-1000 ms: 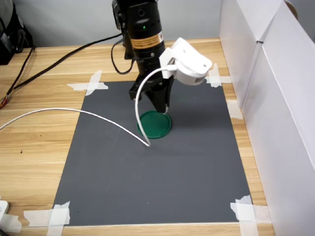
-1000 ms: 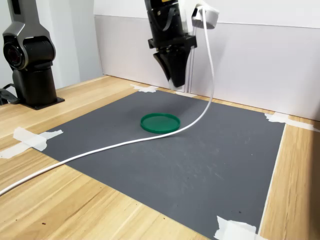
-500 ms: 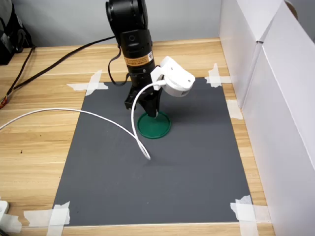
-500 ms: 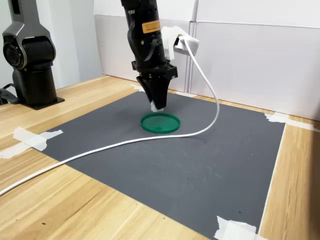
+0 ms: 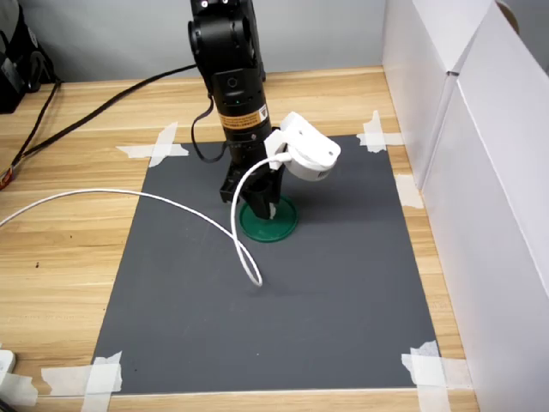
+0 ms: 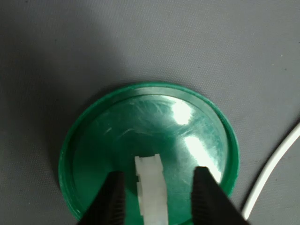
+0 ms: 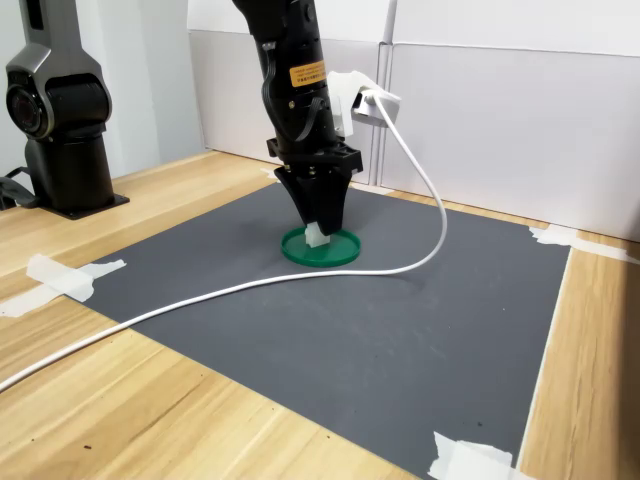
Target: Grasp a white terminal and put it in the green lid.
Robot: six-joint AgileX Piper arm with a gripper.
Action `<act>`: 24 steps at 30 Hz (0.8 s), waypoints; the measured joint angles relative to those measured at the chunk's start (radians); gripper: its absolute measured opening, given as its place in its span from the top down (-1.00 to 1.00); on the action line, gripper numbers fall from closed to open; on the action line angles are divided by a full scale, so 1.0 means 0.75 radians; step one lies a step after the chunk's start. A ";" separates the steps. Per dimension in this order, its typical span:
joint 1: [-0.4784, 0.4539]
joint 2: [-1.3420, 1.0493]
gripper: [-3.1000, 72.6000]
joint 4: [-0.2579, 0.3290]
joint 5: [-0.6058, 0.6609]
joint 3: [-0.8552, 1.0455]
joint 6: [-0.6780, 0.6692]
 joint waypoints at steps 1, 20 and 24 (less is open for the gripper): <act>0.000 0.003 -0.21 0.002 0.000 0.000 0.000; -0.006 -0.524 -0.33 0.176 -0.053 0.010 -0.002; -0.006 -0.748 -0.16 0.246 -0.094 0.055 0.005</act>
